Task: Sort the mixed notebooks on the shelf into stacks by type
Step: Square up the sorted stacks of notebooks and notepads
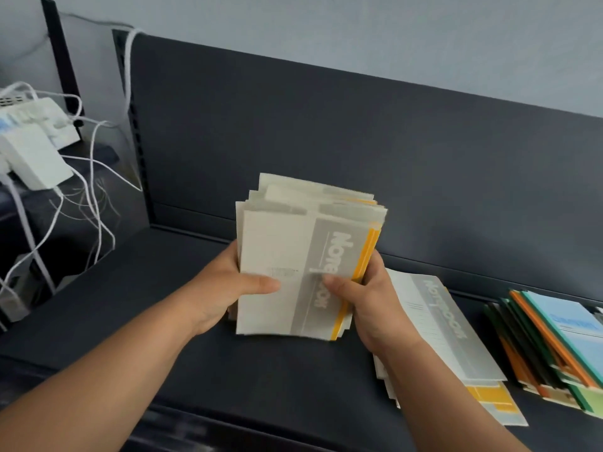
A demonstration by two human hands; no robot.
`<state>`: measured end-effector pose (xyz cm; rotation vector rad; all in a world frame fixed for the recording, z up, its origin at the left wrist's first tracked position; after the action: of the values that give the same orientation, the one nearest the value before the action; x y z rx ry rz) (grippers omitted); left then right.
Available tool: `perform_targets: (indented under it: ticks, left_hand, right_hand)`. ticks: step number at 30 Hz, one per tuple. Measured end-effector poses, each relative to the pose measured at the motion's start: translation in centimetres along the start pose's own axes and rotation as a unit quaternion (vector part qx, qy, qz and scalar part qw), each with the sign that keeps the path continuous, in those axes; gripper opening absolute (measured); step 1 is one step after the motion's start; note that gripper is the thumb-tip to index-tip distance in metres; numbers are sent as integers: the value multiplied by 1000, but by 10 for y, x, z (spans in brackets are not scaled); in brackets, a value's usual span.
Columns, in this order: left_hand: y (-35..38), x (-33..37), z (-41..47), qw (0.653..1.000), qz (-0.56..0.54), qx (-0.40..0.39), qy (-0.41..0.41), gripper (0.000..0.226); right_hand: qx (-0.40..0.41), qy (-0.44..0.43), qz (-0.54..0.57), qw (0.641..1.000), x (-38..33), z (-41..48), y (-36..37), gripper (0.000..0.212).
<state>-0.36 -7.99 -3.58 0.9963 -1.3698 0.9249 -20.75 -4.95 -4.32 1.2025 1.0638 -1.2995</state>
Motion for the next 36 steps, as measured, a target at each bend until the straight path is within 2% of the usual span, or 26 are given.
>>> perform_targets:
  ticks: [3,7,12,15,19,21,24,29,32,34,36]
  left_hand:
    - [2,9,-4,999,-33,-21,27,89]
    - [21,10,-8,996,-66,-31,54,84]
    - [35,23,-6,992,-60,23,111,75]
    - [31,30,-5,988,-71,37,133,72]
    - [22,30,-7,989,-63,30,134,105]
    - [21,30,-6,991,-53,15,124,114]
    - [26,30,-5,993,-20,-12,118,108]
    - [32,33,-4,993,3,3,121,86]
    - [31,39,-6,990,46,14,131,89]
    - [27,39,-7,989,68,26,130,99]
    - [23,33,-7,991,71,38,109,109]
  right_hand:
    - [-37,4,5,999,-2,-3,0,75]
    - [-36,2,28,999,1,-4,7,77]
    - [51,-37,30,998,-5,-6,2,55]
    - [29,-56,7,998,-11,-8,1,56]
    - [-11,-52,0,999,-14,-10,-2,58]
    - [-14,-46,-5,999,-14,-10,-3,58]
    - [-20,-43,-15,999,-16,-8,-1,58]
    - [-8,-49,9,999,-23,-4,-2,40]
    - [-14,-57,31,998,-31,2,-6,37]
    - [-22,-53,33,998,-32,5,-11,38]
    - [-33,-47,22,998,-31,6,-15,46]
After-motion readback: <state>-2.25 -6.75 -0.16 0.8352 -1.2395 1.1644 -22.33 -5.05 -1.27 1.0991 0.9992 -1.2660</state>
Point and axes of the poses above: each hand's wrist, its own z-axis towards the middle knuckle, its own y-axis out of the palm, x = y × z, the point moved 5 cm from there along z, towards the middle knuckle, and after that the axes turned 3 degrees about -z, right-handed, at the moved point
